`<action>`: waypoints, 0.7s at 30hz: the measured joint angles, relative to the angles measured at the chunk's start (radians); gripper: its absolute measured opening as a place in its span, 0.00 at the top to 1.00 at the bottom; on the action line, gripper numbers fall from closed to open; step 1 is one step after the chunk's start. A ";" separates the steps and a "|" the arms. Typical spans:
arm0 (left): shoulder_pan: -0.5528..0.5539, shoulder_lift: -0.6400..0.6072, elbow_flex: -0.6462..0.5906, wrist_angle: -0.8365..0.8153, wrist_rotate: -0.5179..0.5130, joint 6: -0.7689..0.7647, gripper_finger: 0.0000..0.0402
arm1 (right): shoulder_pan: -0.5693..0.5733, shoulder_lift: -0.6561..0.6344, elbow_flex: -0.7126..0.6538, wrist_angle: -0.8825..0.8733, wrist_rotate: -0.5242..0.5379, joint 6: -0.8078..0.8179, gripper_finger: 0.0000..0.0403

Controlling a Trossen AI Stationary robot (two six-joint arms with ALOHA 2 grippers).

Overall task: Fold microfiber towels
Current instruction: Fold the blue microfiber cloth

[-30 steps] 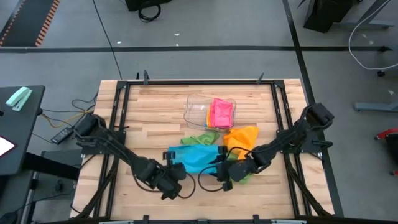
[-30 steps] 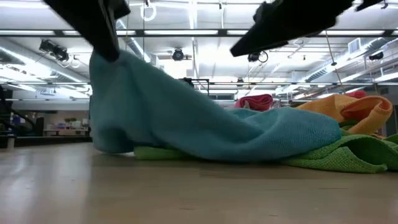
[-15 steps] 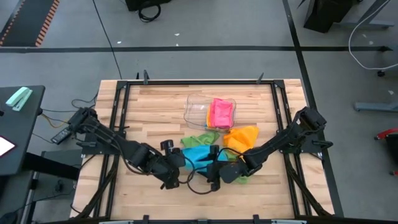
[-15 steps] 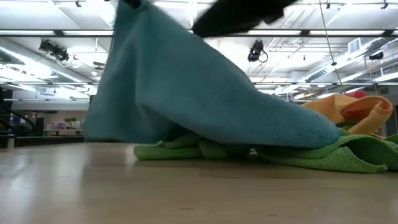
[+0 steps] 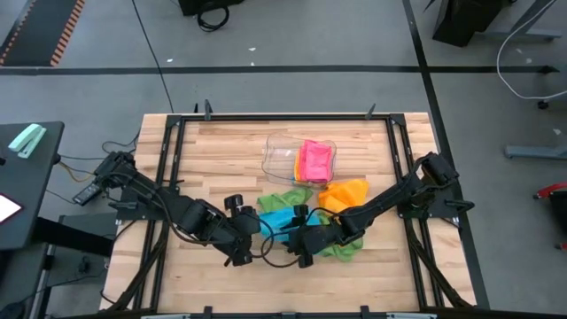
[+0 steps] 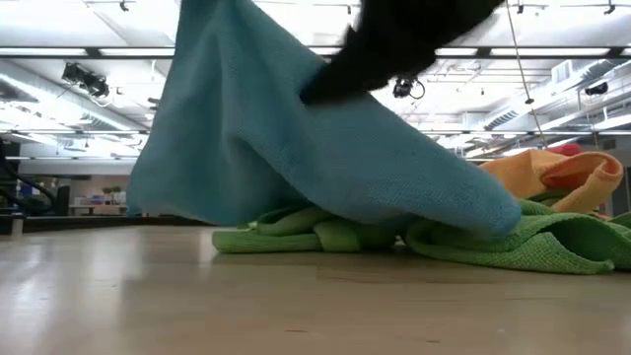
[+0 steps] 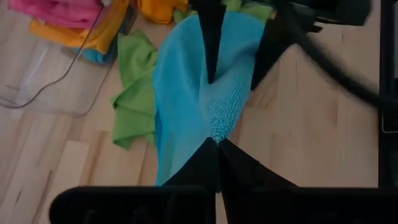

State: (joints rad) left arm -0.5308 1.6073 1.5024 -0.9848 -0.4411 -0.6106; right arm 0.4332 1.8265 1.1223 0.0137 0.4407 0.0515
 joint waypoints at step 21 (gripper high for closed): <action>-0.036 -0.052 0.000 -0.099 -0.007 -0.069 0.95 | -0.011 -0.018 -0.049 -0.253 -0.012 0.083 0.74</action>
State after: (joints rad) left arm -0.5669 1.5551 1.5028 -1.0834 -0.4481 -0.6792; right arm 0.4221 1.8084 1.0733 -0.2392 0.4286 0.1341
